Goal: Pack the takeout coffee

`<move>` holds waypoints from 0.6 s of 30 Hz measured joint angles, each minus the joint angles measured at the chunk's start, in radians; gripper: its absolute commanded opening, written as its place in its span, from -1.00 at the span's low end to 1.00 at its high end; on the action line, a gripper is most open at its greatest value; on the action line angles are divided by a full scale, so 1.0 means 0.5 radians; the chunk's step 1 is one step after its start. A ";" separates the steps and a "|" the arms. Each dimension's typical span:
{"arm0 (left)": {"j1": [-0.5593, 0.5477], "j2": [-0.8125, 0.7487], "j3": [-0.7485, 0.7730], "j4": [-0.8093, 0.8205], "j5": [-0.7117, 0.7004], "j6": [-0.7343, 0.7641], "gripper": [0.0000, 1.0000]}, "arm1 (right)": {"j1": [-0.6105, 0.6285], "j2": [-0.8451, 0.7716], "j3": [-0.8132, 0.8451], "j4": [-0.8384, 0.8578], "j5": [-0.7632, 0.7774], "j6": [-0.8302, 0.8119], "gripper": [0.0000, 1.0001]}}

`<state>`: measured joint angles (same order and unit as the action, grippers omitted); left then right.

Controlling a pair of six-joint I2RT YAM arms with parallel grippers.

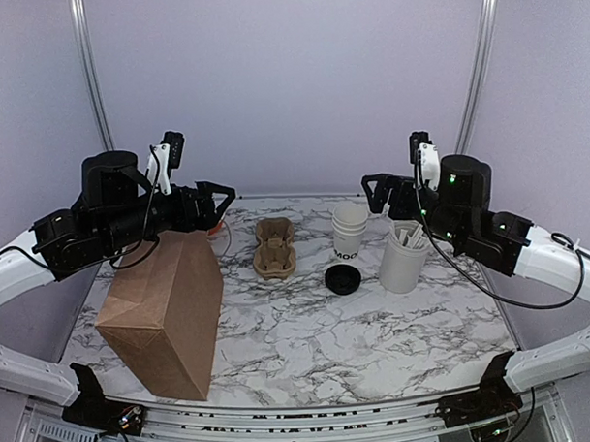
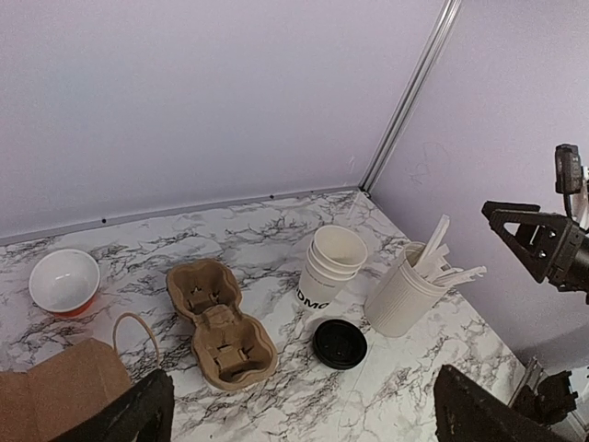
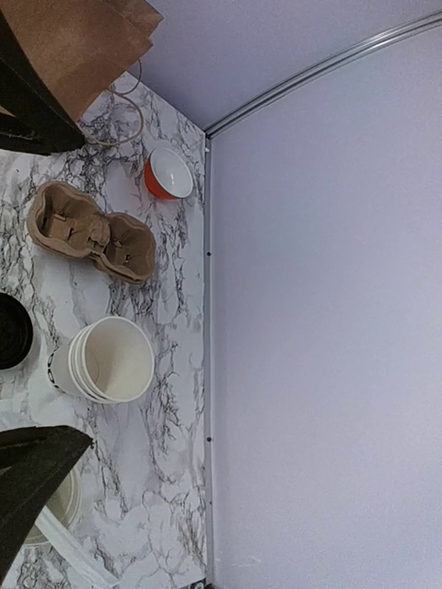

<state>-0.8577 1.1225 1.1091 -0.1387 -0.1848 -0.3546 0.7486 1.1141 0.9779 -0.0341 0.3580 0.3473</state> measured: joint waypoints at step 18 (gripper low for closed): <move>0.000 0.001 0.000 0.000 -0.039 0.052 0.98 | 0.000 0.006 0.023 -0.076 0.005 -0.082 1.00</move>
<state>-0.8577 1.1229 1.1091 -0.1387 -0.2043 -0.3286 0.7486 1.1172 0.9894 -0.0719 0.3603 0.3065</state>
